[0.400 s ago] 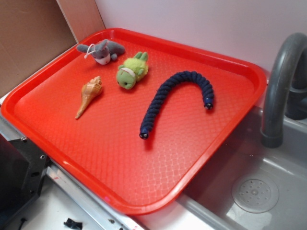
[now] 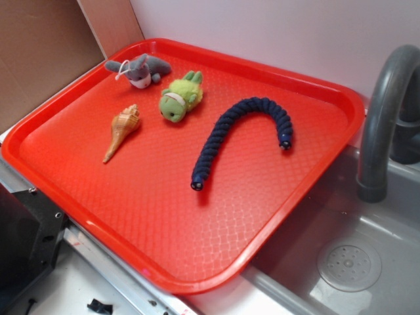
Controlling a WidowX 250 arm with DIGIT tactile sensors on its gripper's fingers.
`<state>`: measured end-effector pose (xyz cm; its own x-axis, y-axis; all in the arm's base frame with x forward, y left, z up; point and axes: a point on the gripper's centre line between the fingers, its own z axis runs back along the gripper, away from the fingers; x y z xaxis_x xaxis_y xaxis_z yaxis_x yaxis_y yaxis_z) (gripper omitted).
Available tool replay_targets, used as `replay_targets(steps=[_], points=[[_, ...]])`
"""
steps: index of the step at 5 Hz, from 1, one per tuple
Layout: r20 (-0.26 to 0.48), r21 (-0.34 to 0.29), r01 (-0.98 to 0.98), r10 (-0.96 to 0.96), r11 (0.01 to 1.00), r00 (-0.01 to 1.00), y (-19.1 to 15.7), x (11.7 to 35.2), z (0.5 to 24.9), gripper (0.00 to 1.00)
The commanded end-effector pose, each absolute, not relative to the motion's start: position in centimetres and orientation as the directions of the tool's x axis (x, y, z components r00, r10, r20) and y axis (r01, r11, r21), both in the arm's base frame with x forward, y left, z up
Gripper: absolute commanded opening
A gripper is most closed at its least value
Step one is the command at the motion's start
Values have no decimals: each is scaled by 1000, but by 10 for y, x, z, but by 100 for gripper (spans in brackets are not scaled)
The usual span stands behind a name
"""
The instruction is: Grab the shell.
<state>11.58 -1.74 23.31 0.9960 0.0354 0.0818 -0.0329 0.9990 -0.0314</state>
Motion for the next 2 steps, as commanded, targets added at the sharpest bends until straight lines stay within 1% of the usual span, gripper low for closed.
replay_targets(steps=[1, 2], points=[[177, -24, -199, 200, 980, 964, 0, 144, 210, 100], [193, 9, -271, 265, 962, 945, 9, 158, 190, 100]])
